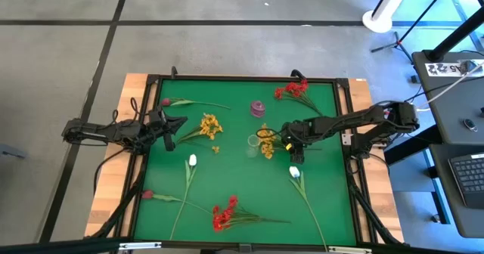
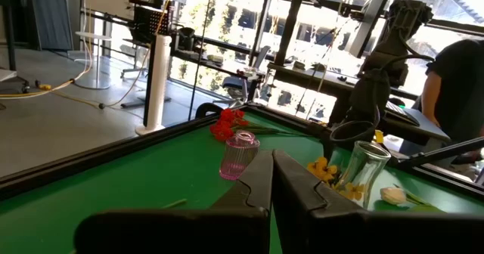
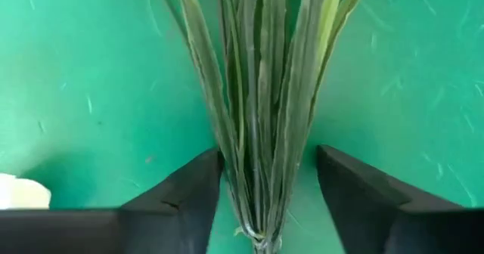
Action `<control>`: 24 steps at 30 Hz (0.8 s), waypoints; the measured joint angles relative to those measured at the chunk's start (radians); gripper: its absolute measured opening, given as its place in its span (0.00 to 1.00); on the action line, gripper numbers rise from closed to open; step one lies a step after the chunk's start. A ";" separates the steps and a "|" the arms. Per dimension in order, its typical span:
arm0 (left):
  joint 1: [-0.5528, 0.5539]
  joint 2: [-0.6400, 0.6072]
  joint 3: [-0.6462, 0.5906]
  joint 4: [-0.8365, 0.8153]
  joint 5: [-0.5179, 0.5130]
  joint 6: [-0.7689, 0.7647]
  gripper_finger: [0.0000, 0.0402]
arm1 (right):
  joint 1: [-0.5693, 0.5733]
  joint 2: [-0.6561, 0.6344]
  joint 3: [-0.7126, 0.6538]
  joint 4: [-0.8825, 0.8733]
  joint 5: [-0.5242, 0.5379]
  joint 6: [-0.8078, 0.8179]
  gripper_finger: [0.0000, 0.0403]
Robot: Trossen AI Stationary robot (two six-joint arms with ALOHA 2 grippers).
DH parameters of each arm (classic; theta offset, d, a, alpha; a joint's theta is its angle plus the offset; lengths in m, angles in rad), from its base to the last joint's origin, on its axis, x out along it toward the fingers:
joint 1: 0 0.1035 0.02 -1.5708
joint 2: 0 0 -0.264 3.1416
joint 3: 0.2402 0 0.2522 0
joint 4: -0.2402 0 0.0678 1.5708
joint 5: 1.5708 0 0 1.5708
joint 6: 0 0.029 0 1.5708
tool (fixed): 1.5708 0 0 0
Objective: Sort flowers into vase by color
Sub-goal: Put the right yellow flowers into the transparent vase
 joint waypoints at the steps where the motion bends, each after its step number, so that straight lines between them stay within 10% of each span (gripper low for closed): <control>1: 0.000 0.000 0.000 0.000 0.000 0.000 0.00 | 0.000 0.000 0.000 0.005 0.001 0.007 0.46; 10: 0.000 0.000 0.000 0.000 0.000 0.000 0.00 | -0.002 -0.004 0.000 0.022 0.027 0.050 0.04; 24: 0.000 0.000 0.000 0.000 0.000 0.000 0.00 | -0.003 -0.204 -0.005 -0.186 0.161 0.199 0.04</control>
